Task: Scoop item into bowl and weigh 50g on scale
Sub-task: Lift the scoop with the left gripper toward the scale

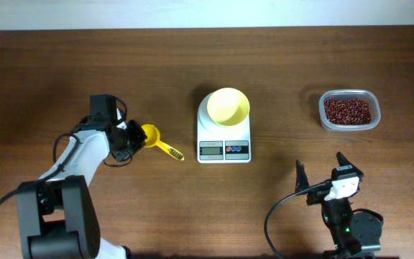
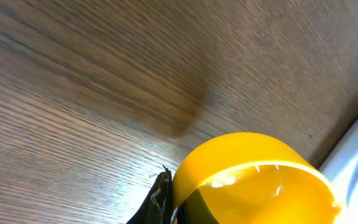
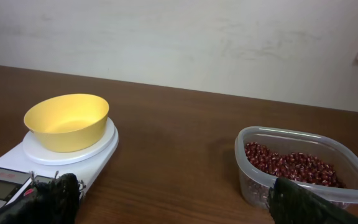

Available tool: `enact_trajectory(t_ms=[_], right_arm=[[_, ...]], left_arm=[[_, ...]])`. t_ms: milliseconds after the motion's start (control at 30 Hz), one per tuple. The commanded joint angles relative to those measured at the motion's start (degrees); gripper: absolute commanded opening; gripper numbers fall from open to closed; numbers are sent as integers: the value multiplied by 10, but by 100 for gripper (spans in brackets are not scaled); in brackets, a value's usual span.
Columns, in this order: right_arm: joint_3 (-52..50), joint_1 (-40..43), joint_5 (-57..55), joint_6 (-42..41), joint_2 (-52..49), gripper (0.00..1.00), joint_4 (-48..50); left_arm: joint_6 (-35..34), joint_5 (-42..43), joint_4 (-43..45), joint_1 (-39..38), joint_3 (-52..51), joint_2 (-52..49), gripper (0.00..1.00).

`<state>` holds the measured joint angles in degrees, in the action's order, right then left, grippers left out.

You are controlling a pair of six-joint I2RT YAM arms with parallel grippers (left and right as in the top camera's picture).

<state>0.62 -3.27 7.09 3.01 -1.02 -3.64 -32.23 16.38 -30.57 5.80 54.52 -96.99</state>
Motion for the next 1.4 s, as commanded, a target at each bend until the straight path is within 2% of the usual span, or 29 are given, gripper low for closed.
enact_trajectory(t_ms=[0,233,367,467,567,633,700,767,933,1033,1167,1367], right_arm=[[-3,-5,-1,0,2,99,-3],[-3,-5,-1,0,2,99,-3],[-3,-5,-1,0,2,99,-3],[-3,-5,-1,0,2,99,-3],[-3,-5,-1,0,2,99,-3],[-3,-5,-1,0,2,99,-3],[-3,-5,-1,0,2,99,-3],[-3,-5,-1,0,2,99,-3],[-3,-5,-1,0,2,99,-3],[-3,-5,-1,0,2,99,-3],[-3,-5,-1,0,2,99,-3],[-3,-5,-1,0,2,99,-3]], left_arm=[[1,23,2,4,11,38,0],[-5,23,45,0,12,181,0],[-12,21,92,-63,12,239,0],[-32,-45,115,-126,12,255,0],[-130,-113,114,-185,12,259,0],[-251,-142,98,-210,12,259,0],[-342,-142,79,-225,12,259,0],[-386,-125,79,-248,12,259,0],[-389,-137,121,-298,24,259,0],[-383,-197,156,-328,24,259,0],[-349,-229,198,-339,24,259,0],[-350,-245,198,-339,24,259,0]])
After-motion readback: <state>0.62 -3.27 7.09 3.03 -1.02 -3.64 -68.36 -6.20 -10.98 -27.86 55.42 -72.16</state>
